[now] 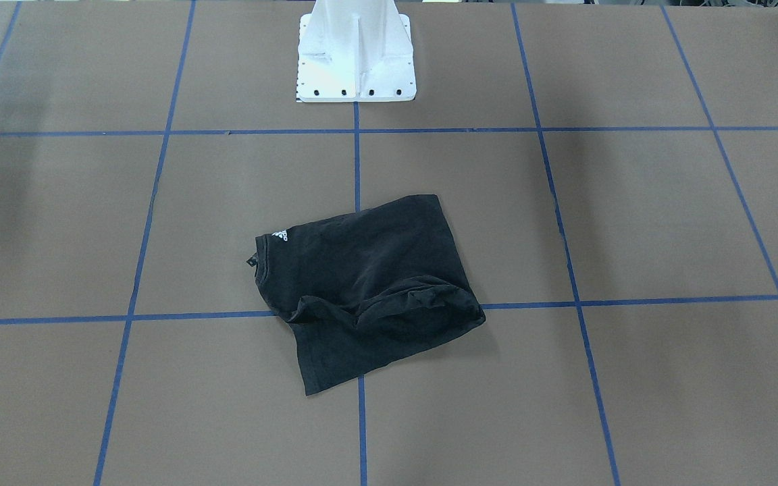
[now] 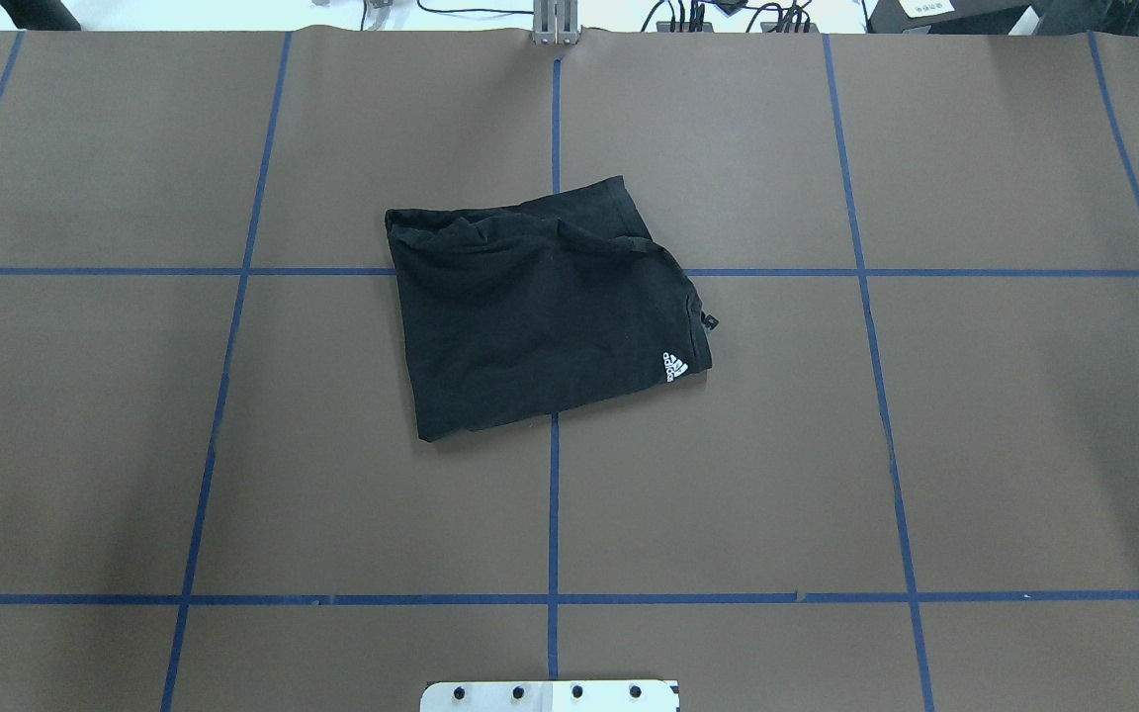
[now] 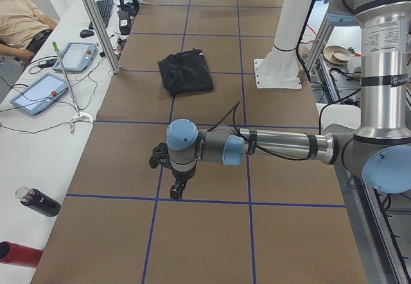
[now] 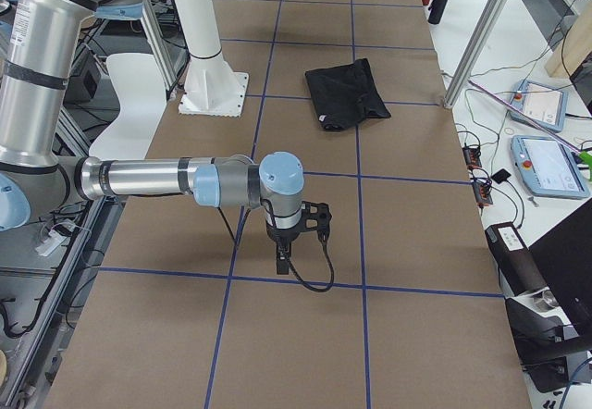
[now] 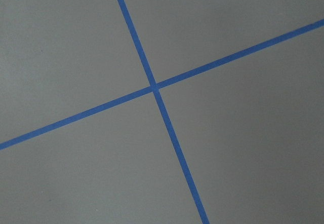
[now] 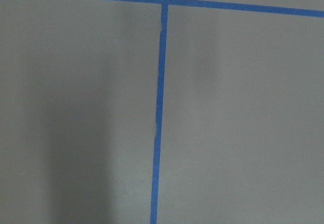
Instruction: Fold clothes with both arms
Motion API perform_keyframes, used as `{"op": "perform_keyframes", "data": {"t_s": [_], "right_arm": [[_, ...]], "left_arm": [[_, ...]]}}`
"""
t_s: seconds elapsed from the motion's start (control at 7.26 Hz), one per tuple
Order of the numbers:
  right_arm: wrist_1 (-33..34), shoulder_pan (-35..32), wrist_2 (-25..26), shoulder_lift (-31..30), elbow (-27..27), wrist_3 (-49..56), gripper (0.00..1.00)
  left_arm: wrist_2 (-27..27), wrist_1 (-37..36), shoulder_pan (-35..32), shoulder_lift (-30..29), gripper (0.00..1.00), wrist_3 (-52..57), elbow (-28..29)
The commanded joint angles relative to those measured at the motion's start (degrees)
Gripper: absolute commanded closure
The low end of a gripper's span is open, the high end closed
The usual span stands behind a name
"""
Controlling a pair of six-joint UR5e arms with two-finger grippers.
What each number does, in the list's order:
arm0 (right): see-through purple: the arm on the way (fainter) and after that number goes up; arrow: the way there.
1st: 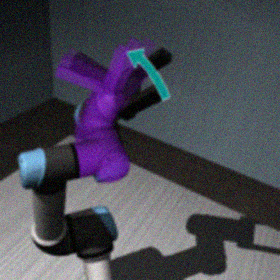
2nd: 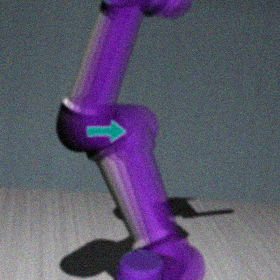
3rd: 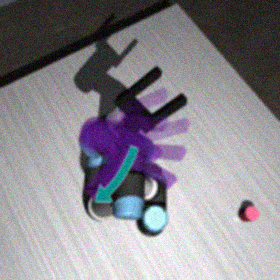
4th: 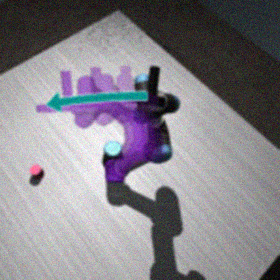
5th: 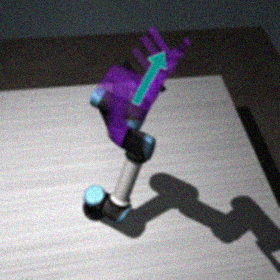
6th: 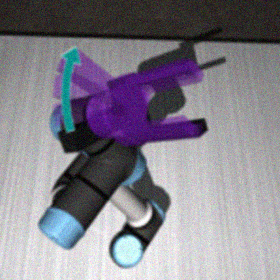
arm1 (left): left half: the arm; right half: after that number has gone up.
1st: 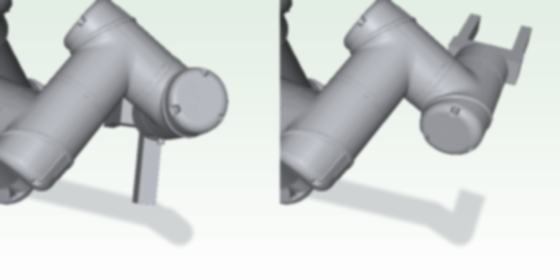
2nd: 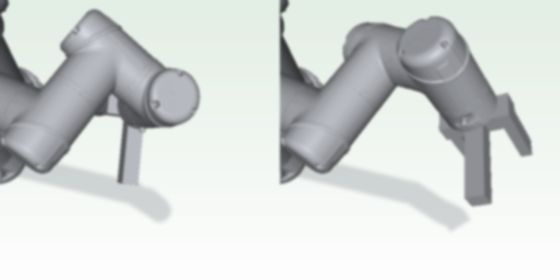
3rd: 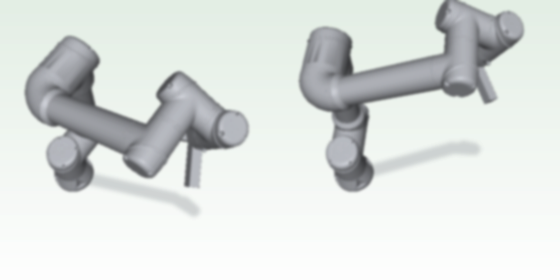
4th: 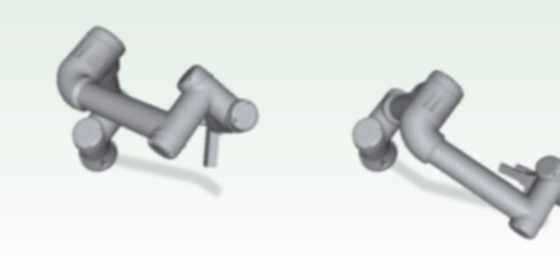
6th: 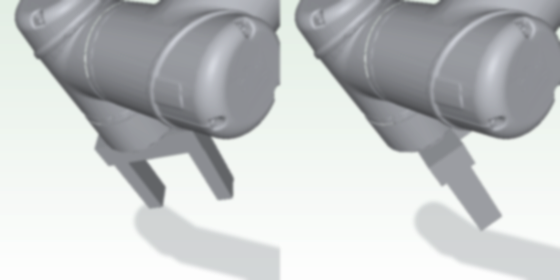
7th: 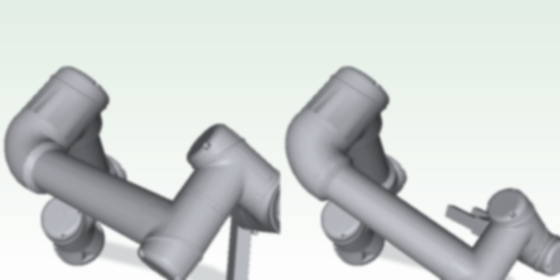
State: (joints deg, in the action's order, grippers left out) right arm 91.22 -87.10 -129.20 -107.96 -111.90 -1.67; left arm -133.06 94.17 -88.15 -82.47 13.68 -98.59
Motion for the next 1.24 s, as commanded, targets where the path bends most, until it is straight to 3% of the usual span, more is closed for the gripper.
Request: {"op": "perform_keyframes", "data": {"t_s": [0.0, 1.1], "right_arm": [[0.01, 0.01, 0.00, 0.03, 0.02, 0.00, 0.00], [-0.08, 0.01, -0.26, 0.12, 0.02, -0.09, 0.00]], "left_arm": [[-0.36, -0.04, -2.53, 3.62, 0.00, 0.20, 0.15], [-0.36, 0.05, -4.31, 3.02, 0.00, -0.32, -0.55]]}}
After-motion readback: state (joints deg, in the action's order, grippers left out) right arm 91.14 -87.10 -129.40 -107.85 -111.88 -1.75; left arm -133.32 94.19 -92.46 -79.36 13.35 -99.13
